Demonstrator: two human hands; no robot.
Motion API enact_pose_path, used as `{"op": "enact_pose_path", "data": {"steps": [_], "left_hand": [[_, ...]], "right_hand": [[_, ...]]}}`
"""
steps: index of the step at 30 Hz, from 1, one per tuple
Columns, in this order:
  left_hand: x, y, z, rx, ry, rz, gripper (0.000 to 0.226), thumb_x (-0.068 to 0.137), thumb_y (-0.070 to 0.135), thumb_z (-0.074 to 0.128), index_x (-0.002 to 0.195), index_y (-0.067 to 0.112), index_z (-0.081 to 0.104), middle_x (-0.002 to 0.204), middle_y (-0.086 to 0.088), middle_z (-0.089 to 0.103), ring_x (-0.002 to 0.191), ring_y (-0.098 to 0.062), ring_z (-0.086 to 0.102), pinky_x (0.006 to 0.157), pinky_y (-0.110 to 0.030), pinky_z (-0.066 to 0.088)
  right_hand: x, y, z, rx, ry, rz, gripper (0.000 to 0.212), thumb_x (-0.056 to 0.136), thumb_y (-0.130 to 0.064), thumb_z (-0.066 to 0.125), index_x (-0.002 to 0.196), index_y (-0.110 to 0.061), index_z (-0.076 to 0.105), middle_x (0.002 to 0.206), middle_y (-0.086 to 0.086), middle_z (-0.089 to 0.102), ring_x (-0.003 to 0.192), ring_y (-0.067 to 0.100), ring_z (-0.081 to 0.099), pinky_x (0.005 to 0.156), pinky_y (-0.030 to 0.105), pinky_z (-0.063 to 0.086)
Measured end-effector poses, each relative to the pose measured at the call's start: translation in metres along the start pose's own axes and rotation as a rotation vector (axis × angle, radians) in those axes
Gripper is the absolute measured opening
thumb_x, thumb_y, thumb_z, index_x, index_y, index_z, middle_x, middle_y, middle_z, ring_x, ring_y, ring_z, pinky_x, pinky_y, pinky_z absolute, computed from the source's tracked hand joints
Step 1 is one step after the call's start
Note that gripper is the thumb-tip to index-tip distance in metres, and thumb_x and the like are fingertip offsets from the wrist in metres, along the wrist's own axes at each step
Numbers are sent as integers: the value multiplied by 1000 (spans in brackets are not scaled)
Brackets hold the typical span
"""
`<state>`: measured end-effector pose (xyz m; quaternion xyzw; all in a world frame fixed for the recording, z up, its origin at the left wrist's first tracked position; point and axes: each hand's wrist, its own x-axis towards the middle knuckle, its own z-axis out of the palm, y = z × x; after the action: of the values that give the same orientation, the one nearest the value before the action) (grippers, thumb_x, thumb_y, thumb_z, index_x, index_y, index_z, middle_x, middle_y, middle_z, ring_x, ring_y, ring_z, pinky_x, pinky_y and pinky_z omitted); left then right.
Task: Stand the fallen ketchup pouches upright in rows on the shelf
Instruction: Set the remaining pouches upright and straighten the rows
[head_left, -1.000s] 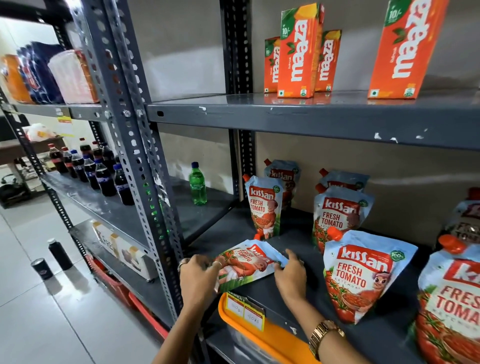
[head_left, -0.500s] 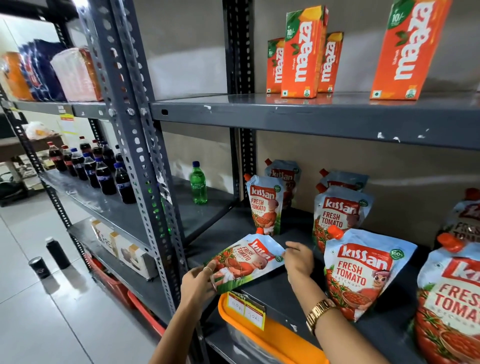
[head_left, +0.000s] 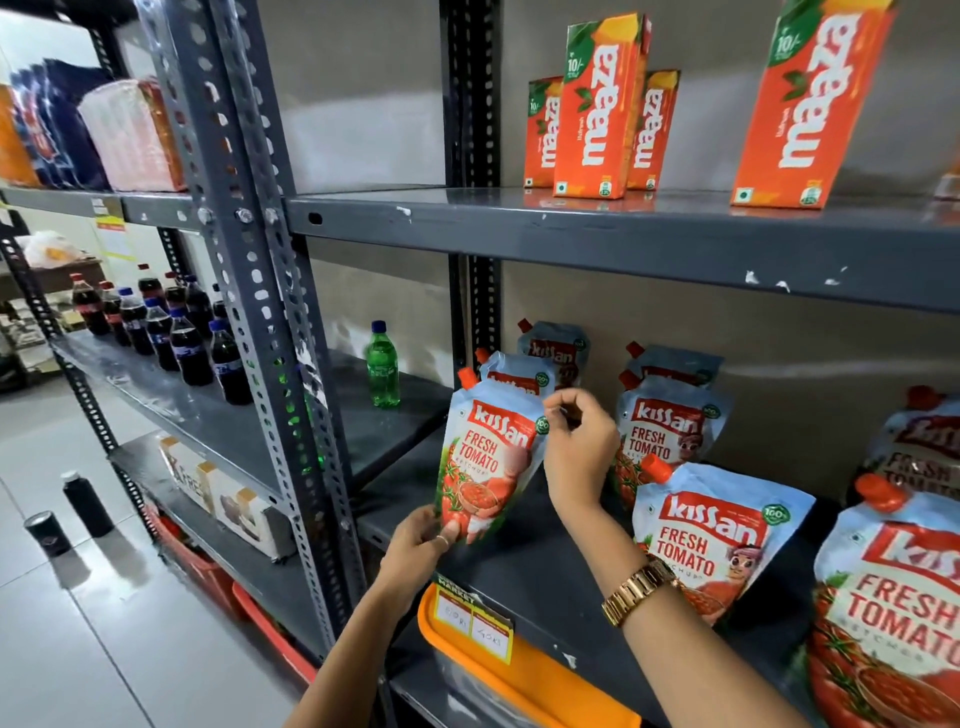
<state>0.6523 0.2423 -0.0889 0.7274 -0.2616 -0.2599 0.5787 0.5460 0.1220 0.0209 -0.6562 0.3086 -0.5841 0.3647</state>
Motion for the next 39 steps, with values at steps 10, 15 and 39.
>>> {"op": "enact_pose_path", "data": {"steps": [10, 15, 39], "left_hand": [[29, -17, 31, 786, -41, 46, 51, 87, 50, 50, 130, 23, 49, 155, 10, 25, 147, -28, -7, 104, -69, -18], [27, -20, 26, 706, -19, 65, 63, 84, 46, 57, 140, 26, 37, 153, 6, 33, 148, -17, 5, 109, -61, -18], [40, -9, 25, 0, 60, 104, 34, 91, 0, 50, 125, 0, 57, 122, -13, 63, 105, -14, 56, 64, 1, 49]], "right_hand": [[-11, 28, -5, -207, -50, -184, 14, 84, 1, 55, 92, -7, 63, 99, 10, 66, 94, 22, 58, 70, 2, 30], [-21, 30, -2, -118, -89, -121, 30, 89, -11, 51, 119, -9, 50, 121, 11, 55, 109, 11, 48, 82, 4, 36], [-92, 98, 4, -175, -390, 294, 52, 89, -17, 54, 136, -13, 33, 134, 13, 50, 122, 25, 48, 90, 27, 42]]}}
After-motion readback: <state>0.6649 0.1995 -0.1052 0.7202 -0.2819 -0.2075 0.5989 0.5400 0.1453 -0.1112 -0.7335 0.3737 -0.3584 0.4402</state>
